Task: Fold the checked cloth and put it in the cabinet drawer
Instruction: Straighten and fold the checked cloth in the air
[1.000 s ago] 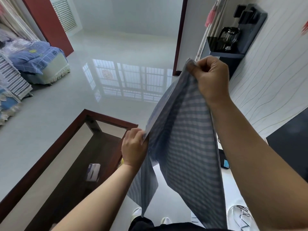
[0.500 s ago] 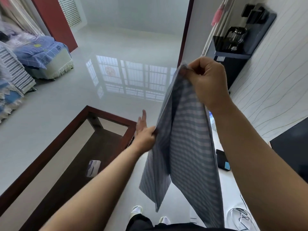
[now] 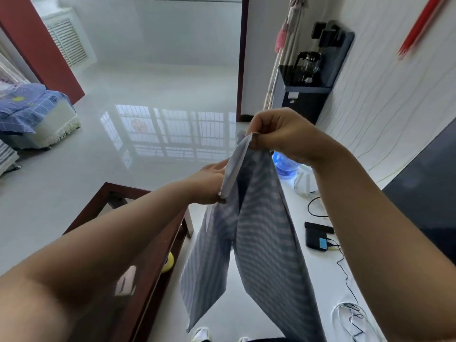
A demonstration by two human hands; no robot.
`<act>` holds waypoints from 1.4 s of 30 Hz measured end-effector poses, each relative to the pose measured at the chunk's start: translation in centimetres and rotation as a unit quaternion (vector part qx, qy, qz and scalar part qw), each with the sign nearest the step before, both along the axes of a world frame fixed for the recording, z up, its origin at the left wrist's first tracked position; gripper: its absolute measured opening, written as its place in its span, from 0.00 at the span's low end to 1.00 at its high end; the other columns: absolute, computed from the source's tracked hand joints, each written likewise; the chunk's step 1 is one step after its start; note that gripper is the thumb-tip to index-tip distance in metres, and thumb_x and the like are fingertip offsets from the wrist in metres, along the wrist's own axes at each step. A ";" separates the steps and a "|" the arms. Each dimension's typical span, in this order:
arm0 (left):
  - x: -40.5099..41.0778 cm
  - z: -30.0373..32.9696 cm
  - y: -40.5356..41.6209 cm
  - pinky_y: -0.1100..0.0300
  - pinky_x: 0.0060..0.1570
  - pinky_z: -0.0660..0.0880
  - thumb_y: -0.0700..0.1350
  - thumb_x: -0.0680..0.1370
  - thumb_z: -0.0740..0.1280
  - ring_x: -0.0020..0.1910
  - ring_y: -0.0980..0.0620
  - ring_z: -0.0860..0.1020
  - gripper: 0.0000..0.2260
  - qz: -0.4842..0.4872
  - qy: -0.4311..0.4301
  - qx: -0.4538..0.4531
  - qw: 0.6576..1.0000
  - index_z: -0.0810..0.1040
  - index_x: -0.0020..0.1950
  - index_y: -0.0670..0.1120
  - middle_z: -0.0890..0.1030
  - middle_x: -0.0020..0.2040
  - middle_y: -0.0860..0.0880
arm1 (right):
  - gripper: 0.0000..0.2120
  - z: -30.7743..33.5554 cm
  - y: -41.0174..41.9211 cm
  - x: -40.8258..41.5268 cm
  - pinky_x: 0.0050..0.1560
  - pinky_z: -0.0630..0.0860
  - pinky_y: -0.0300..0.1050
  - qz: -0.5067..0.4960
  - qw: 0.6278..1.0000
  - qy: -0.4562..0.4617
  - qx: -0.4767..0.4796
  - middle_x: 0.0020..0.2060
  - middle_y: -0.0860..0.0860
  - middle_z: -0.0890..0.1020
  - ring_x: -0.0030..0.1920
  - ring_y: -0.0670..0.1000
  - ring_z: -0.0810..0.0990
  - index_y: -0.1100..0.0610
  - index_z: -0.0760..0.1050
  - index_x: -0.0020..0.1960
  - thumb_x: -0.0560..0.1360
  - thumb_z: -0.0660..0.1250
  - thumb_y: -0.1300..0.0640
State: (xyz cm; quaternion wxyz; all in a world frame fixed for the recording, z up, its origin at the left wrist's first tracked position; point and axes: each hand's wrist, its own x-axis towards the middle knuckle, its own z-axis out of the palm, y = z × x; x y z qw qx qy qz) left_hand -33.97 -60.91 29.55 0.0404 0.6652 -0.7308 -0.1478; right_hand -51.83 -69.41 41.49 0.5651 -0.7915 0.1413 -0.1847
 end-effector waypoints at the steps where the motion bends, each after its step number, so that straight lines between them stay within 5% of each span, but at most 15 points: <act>1: -0.4 -0.2 0.0 0.56 0.68 0.61 0.50 0.77 0.67 0.69 0.48 0.64 0.18 -0.020 -0.007 -0.008 1.000 0.73 0.67 0.49 0.70 0.69 0.50 | 0.06 0.0 -0.1 -0.2 0.41 0.78 0.40 0.014 1.000 0.008 0.026 0.32 0.49 0.81 0.35 0.46 0.80 0.58 0.78 0.39 0.71 0.70 0.67; 6: -1.6 -2.4 0.4 0.53 0.65 0.67 0.51 0.76 0.67 0.62 0.47 0.72 0.16 -0.144 -0.040 0.031 0.988 0.77 0.62 0.48 0.76 0.62 0.48 | 0.07 -0.8 -1.0 -1.2 0.40 0.77 0.37 -0.097 0.994 -0.033 0.045 0.30 0.47 0.80 0.33 0.44 0.78 0.59 0.76 0.37 0.71 0.70 0.68; 9: -1.4 -3.3 0.6 0.53 0.53 0.74 0.50 0.76 0.68 0.52 0.50 0.76 0.09 -0.158 0.047 0.009 0.986 0.82 0.50 0.46 0.74 0.57 0.50 | 0.06 -1.3 -2.0 -2.5 0.40 0.76 0.35 -0.235 0.971 -0.043 -0.020 0.33 0.52 0.78 0.34 0.45 0.76 0.61 0.76 0.38 0.72 0.71 0.64; 13: -1.4 -4.5 1.0 0.64 0.49 0.69 0.47 0.74 0.70 0.44 0.59 0.73 0.11 -0.114 0.157 0.035 0.980 0.75 0.33 0.55 0.67 0.53 0.63 | 0.08 -2.2 -3.0 -4.1 0.36 0.72 0.32 -0.368 0.925 -0.027 -0.092 0.31 0.48 0.76 0.31 0.41 0.73 0.57 0.76 0.37 0.72 0.73 0.57; 15: -1.4 -5.2 0.9 0.62 0.57 0.68 0.51 0.72 0.70 0.56 0.59 0.71 0.05 -0.112 0.175 0.028 0.978 0.80 0.37 0.53 0.67 0.59 0.62 | 0.09 -2.2 -2.6 -4.3 0.36 0.72 0.33 -0.357 0.931 -0.021 -0.069 0.31 0.49 0.76 0.33 0.44 0.73 0.56 0.75 0.36 0.71 0.73 0.56; 18: -1.3 -5.5 0.2 0.57 0.70 0.61 0.60 0.68 0.68 0.71 0.51 0.61 0.12 -0.082 0.175 0.028 0.981 0.82 0.45 0.55 0.65 0.70 0.51 | 0.08 -1.6 -1.2 -3.5 0.37 0.73 0.32 -0.281 0.957 -0.011 -0.065 0.32 0.50 0.77 0.33 0.44 0.75 0.57 0.75 0.36 0.71 0.73 0.61; 21: -1.9 -5.2 -0.2 0.54 0.60 0.71 0.61 0.70 0.64 0.58 0.49 0.73 0.19 -0.085 0.168 0.028 0.982 0.82 0.49 0.50 0.77 0.57 0.49 | 0.08 -0.8 -0.5 -2.7 0.36 0.72 0.29 -0.262 0.961 -0.013 -0.083 0.30 0.45 0.78 0.31 0.39 0.75 0.56 0.76 0.36 0.70 0.73 0.63; 23: -2.4 -5.0 -0.1 0.56 0.55 0.71 0.56 0.74 0.66 0.51 0.50 0.74 0.14 -0.092 0.160 0.026 0.982 0.82 0.51 0.47 0.77 0.51 0.50 | 0.07 -0.4 -0.5 -2.7 0.37 0.72 0.30 -0.286 0.953 -0.010 -0.099 0.31 0.47 0.78 0.33 0.41 0.75 0.57 0.76 0.37 0.71 0.73 0.59; 27: -1.9 -5.0 0.2 0.54 0.57 0.73 0.52 0.76 0.66 0.55 0.48 0.73 0.11 -0.099 0.164 -0.017 0.981 0.82 0.50 0.46 0.73 0.57 0.48 | 0.08 -0.4 -0.8 -2.7 0.36 0.72 0.31 -0.335 0.933 -0.018 -0.126 0.32 0.51 0.78 0.33 0.45 0.74 0.58 0.77 0.37 0.71 0.74 0.56; 30: -1.2 -5.6 0.3 0.56 0.51 0.74 0.62 0.73 0.59 0.50 0.50 0.72 0.21 -0.098 0.134 -0.040 0.985 0.83 0.48 0.48 0.71 0.51 0.50 | 0.07 -0.5 -1.0 -2.6 0.36 0.71 0.29 -0.360 0.922 -0.013 -0.144 0.31 0.47 0.77 0.31 0.40 0.73 0.57 0.77 0.38 0.71 0.74 0.57; 34: -0.5 -6.1 0.8 0.59 0.45 0.71 0.60 0.74 0.56 0.43 0.51 0.74 0.22 -0.082 0.135 -0.111 0.981 0.82 0.47 0.46 0.72 0.47 0.50 | 0.07 -0.2 -1.2 -2.5 0.35 0.70 0.28 -0.393 0.906 -0.024 -0.157 0.31 0.46 0.76 0.30 0.38 0.73 0.58 0.78 0.40 0.71 0.73 0.56; 39: -1.0 -8.0 0.9 0.54 0.59 0.68 0.57 0.76 0.57 0.54 0.48 0.74 0.19 0.004 0.067 -0.041 0.997 0.80 0.53 0.46 0.75 0.54 0.48 | 0.10 0.1 -1.4 -1.7 0.36 0.71 0.29 -0.406 0.895 -0.051 -0.175 0.31 0.44 0.76 0.30 0.38 0.73 0.50 0.74 0.35 0.72 0.73 0.56; 42: -1.4 -9.4 0.8 0.53 0.55 0.70 0.54 0.77 0.62 0.53 0.46 0.74 0.16 0.135 0.087 -0.024 0.987 0.79 0.54 0.43 0.76 0.52 0.47 | 0.11 -0.2 -1.8 -1.4 0.37 0.72 0.31 -0.421 0.888 -0.068 -0.173 0.31 0.44 0.77 0.30 0.39 0.73 0.49 0.74 0.35 0.72 0.73 0.57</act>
